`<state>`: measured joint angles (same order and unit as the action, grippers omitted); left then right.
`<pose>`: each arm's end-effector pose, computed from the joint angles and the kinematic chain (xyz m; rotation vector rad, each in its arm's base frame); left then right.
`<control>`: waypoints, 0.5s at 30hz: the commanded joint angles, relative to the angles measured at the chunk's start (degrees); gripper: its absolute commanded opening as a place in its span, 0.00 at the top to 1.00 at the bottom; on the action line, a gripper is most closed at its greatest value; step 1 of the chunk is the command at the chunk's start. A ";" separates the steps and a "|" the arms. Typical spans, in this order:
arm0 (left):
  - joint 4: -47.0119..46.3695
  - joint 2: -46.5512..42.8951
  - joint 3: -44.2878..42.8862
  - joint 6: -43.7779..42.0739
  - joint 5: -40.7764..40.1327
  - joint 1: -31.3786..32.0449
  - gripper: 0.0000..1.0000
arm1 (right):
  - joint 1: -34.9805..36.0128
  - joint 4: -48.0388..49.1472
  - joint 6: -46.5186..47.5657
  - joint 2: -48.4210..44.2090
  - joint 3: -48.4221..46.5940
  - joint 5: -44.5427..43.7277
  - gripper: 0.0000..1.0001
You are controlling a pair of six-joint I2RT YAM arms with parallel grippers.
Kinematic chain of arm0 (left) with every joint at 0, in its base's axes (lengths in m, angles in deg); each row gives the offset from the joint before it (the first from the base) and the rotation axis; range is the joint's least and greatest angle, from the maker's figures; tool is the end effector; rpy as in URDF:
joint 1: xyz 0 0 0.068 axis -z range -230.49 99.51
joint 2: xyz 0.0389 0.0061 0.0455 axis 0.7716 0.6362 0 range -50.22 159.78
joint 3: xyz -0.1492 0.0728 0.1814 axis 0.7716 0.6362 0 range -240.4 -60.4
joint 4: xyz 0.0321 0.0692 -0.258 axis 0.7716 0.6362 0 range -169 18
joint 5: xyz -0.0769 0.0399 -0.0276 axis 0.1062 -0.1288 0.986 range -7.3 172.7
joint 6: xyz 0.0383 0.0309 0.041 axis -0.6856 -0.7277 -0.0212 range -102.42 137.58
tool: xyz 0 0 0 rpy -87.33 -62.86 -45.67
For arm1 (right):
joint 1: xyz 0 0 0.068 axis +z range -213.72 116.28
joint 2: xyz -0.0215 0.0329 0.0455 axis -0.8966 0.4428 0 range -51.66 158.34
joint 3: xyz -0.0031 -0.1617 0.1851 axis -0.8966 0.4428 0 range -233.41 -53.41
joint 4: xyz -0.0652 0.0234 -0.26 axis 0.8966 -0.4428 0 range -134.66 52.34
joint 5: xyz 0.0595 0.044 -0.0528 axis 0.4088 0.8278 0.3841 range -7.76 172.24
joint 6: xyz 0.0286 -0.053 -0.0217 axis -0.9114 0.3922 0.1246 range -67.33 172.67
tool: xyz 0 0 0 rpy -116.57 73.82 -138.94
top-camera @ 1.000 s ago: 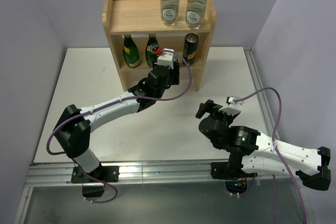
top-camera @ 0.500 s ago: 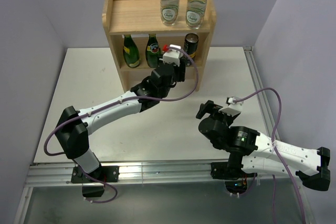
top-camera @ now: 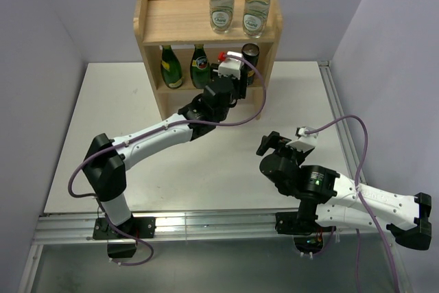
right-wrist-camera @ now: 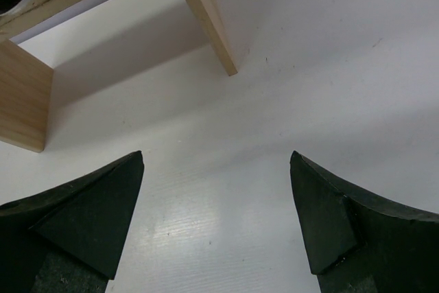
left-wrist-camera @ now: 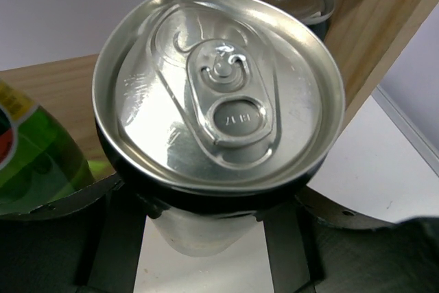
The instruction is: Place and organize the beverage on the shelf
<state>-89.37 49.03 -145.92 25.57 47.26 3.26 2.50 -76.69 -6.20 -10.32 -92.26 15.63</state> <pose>0.2787 -0.3317 0.3381 0.1734 1.6190 -0.3270 0.1096 0.1357 0.2562 0.4080 1.7946 0.1706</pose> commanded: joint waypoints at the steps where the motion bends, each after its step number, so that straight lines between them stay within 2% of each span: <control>1: -7.03 -0.19 -4.74 -1.14 -1.30 -0.49 1.00 | -0.47 0.36 -0.89 -0.21 0.35 -2.12 0.06; 15: -8.61 2.09 -4.57 1.06 -0.16 -4.01 1.00 | -1.18 3.34 1.57 0.14 1.67 -1.24 0.06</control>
<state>-89.91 52.11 -146.24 25.83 47.24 -0.47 1.86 -75.86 -4.87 -10.54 -91.17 15.85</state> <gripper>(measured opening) 0.637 0.940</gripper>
